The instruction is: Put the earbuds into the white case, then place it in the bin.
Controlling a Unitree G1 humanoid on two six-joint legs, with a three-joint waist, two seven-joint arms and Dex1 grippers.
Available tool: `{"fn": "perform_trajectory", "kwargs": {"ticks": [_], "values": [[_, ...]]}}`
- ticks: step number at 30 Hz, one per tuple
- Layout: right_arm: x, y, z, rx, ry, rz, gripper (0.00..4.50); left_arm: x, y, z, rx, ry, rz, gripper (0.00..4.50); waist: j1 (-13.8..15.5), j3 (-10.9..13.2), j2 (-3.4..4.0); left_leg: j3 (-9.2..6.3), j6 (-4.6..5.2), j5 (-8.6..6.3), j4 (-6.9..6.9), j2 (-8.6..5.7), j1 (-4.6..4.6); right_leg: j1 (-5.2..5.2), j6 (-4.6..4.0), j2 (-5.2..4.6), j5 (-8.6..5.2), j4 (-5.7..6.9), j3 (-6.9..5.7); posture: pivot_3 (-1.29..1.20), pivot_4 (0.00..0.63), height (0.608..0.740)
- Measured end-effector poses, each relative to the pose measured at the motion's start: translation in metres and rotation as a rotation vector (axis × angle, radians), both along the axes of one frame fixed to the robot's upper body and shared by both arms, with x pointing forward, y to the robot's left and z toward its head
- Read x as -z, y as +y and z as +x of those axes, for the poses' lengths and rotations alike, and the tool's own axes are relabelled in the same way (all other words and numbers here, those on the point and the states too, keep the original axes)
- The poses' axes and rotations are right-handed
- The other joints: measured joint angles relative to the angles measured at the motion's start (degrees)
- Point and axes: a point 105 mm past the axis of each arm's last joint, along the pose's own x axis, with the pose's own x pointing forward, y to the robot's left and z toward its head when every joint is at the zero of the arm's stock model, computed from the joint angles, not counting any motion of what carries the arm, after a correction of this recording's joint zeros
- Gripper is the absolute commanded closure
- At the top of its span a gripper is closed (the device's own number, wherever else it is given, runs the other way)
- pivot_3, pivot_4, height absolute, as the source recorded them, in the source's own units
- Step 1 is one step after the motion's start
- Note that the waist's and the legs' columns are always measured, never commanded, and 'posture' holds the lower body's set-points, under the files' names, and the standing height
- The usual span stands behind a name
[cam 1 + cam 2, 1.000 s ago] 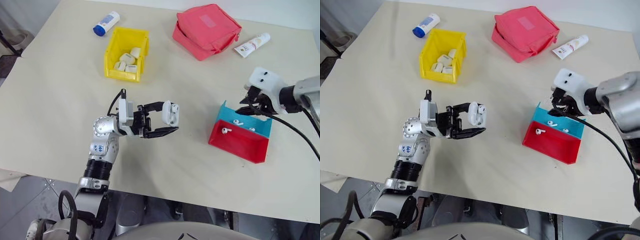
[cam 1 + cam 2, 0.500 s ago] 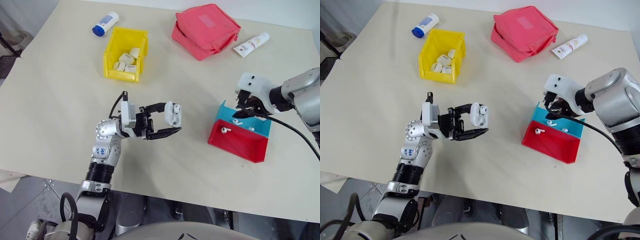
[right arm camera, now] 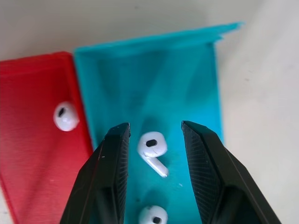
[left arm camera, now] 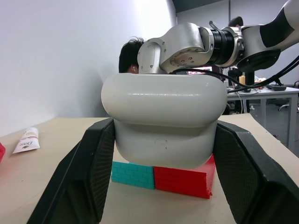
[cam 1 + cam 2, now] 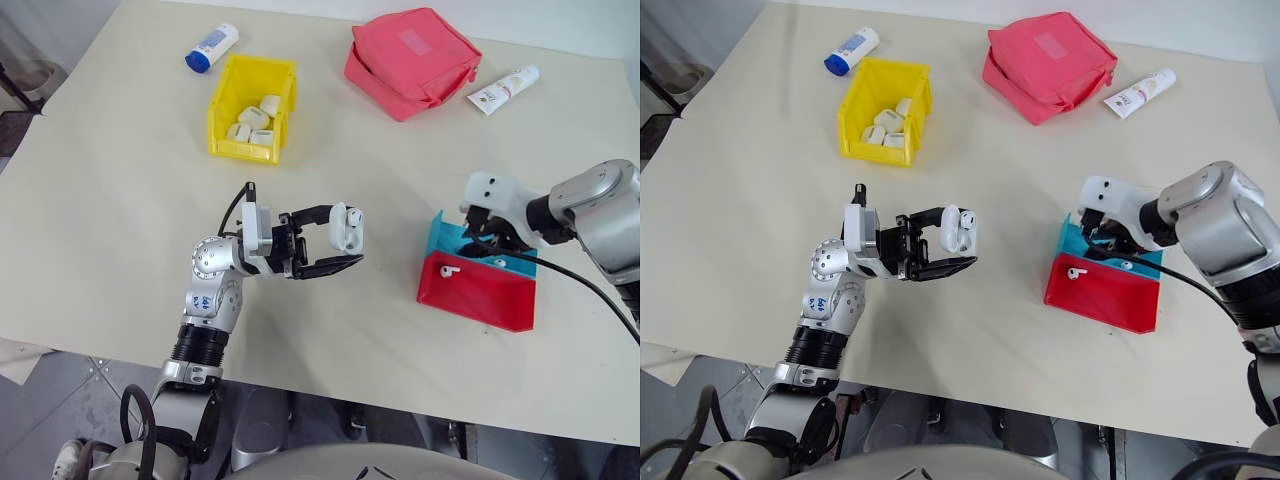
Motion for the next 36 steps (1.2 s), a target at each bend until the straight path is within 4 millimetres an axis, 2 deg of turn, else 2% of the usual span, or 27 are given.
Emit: {"fn": "perform_trajectory", "kwargs": {"ticks": [10,36], "values": [[-0.006,-0.001,-0.001,-0.004,-0.013,-0.013,2.68,0.001,0.000,0.001,-0.001,0.005,0.000,1.71,0.0,0.0,0.00,0.00,0.00,0.00,0.01,0.00,0.00,0.00,0.00,0.00,0.00,0.01,0.00,0.00,0.150,0.740],[0.009,-0.006,-0.003,-0.006,0.046,-0.077,2.68,0.003,0.001,0.003,-0.015,0.020,0.000,1.71,0.0,0.0,0.00,0.00,0.00,0.00,0.01,-0.01,0.00,0.00,0.00,0.00,0.00,0.02,0.00,0.00,0.150,0.740]]}}
